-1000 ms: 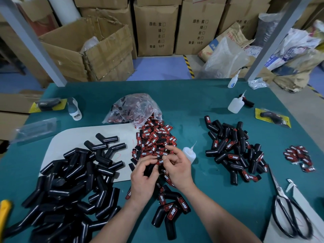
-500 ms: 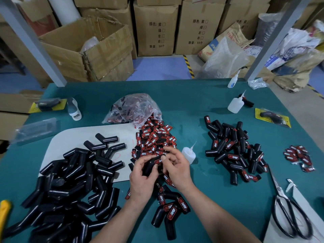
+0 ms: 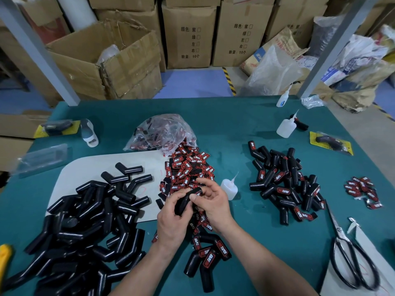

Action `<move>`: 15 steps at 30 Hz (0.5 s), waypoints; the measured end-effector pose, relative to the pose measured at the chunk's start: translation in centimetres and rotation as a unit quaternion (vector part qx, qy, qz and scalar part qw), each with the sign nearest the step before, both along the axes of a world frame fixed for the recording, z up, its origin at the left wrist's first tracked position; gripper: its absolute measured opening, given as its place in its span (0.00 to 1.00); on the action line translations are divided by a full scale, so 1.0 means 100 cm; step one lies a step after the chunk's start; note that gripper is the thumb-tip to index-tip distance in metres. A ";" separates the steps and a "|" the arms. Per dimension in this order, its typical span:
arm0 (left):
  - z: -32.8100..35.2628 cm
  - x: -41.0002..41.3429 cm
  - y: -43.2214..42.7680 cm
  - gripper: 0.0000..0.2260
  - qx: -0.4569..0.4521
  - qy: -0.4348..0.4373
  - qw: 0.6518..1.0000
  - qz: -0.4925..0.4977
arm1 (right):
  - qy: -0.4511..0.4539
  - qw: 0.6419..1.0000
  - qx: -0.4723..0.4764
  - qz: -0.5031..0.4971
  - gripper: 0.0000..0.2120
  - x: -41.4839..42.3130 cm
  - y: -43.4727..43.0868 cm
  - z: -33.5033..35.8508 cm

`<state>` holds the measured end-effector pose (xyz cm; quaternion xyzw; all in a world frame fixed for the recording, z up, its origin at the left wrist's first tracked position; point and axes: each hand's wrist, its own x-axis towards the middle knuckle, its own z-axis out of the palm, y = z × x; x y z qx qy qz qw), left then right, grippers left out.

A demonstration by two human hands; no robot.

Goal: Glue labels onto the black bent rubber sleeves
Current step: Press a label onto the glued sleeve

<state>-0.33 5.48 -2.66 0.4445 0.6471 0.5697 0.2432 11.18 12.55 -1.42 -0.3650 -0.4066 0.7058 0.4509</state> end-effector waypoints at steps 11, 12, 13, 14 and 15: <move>0.000 0.001 0.004 0.20 -0.008 -0.105 0.994 0.018 | -0.029 0.999 0.030 -0.006 0.21 -0.002 -0.003 -0.002; 0.001 0.001 0.005 0.18 -0.004 -0.122 0.992 0.023 | -0.039 0.998 0.041 -0.005 0.21 -0.002 -0.003 -0.003; 0.002 0.000 0.005 0.17 0.002 -0.131 0.991 0.023 | -0.050 0.997 0.054 -0.004 0.21 -0.002 -0.004 -0.003; 0.002 -0.001 0.004 0.16 0.010 -0.134 0.991 0.017 | -0.063 0.996 0.069 -0.003 0.21 -0.002 -0.005 -0.004; 0.001 -0.002 0.003 0.15 0.018 -0.136 0.991 0.006 | -0.080 0.993 0.088 -0.002 0.22 -0.001 -0.006 -0.003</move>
